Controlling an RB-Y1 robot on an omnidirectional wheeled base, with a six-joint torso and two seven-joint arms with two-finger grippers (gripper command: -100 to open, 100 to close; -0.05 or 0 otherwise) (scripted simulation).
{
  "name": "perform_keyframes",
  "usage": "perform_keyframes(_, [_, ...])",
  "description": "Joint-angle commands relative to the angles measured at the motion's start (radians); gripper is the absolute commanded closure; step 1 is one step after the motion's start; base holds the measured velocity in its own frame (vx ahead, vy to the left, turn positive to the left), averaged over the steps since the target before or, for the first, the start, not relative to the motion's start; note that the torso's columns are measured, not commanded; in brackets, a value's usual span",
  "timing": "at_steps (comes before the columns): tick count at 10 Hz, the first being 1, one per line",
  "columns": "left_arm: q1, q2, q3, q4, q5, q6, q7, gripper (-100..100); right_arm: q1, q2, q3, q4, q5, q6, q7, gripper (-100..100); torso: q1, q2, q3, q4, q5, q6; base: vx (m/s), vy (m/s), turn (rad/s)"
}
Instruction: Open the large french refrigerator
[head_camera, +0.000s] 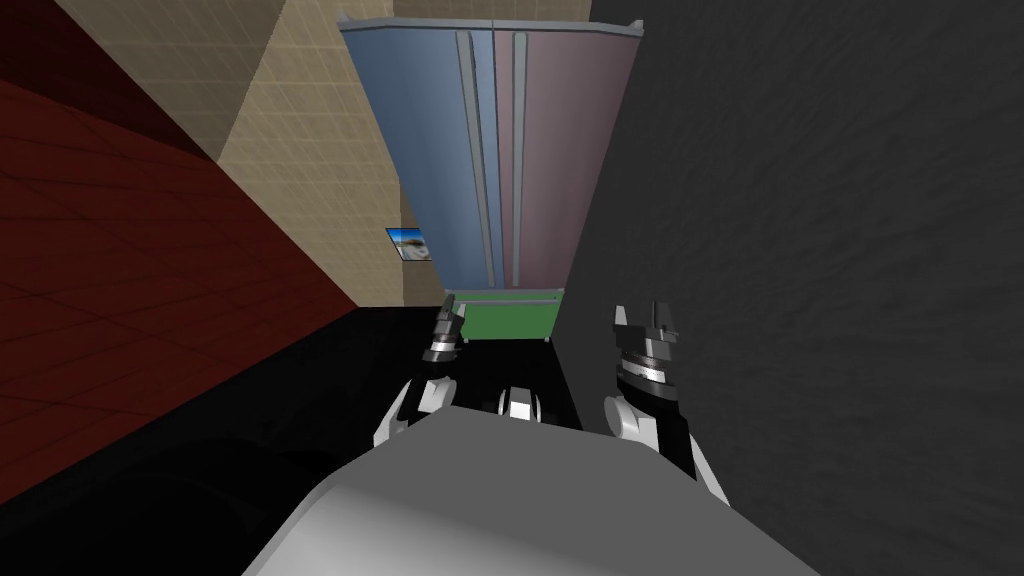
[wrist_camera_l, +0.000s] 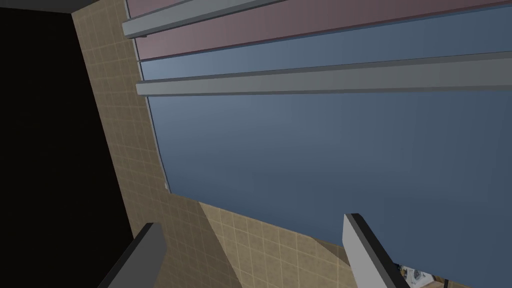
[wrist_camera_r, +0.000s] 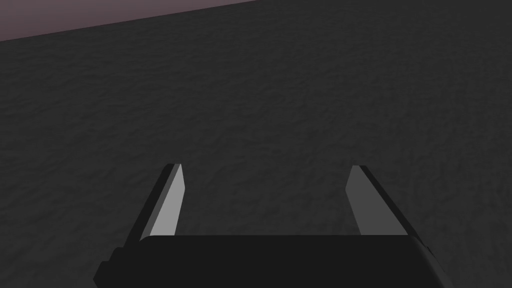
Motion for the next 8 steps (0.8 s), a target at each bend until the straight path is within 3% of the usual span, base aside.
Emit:
perform_keyframes(1, [-0.016,0.026,0.007,0.081,-0.002,-0.049,0.003,-100,0.0,0.0,0.0,0.0,0.0,0.0,0.0,0,0.001,-0.001,-0.001,0.0,0.0,0.0,0.108,0.054,-0.006])
perform_keyframes(8, [-0.052,0.048,0.018,0.259,-0.007,-0.14,0.007,-100,0.0,0.0,0.0,0.0,0.0,0.0,0.0,0,0.001,0.001,0.0,0.0,0.0,0.0,0.076,0.032,-0.003])
